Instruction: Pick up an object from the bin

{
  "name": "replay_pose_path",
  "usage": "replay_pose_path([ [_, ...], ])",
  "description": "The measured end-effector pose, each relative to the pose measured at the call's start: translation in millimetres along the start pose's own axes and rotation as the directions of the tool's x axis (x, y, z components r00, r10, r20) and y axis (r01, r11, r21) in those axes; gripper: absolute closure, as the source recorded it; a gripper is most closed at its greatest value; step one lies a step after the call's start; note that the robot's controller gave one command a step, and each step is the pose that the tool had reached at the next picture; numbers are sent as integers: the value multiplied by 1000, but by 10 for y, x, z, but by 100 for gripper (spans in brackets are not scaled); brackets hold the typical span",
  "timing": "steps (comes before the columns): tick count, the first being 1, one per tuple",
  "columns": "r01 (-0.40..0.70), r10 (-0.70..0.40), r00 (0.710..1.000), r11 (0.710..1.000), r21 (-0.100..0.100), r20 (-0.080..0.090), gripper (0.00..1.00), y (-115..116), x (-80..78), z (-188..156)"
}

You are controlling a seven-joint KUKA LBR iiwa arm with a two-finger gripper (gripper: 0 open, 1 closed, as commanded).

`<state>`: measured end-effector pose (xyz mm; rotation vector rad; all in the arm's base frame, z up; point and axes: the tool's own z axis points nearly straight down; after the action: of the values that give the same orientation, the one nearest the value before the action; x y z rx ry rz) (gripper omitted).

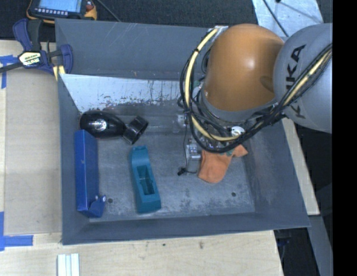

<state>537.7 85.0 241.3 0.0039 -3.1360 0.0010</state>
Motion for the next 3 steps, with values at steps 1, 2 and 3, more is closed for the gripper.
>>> replay_pose_path([
  [1, -2, 2, 1000, 1000, -1, 9, 0, -3, -15, -47],
  [2, 49, -49, 999, 999, -1, 12, 0, -66, -119, 223],
  [3, 70, -70, 998, 998, -1, 8, 0, -267, 87, 450],
])
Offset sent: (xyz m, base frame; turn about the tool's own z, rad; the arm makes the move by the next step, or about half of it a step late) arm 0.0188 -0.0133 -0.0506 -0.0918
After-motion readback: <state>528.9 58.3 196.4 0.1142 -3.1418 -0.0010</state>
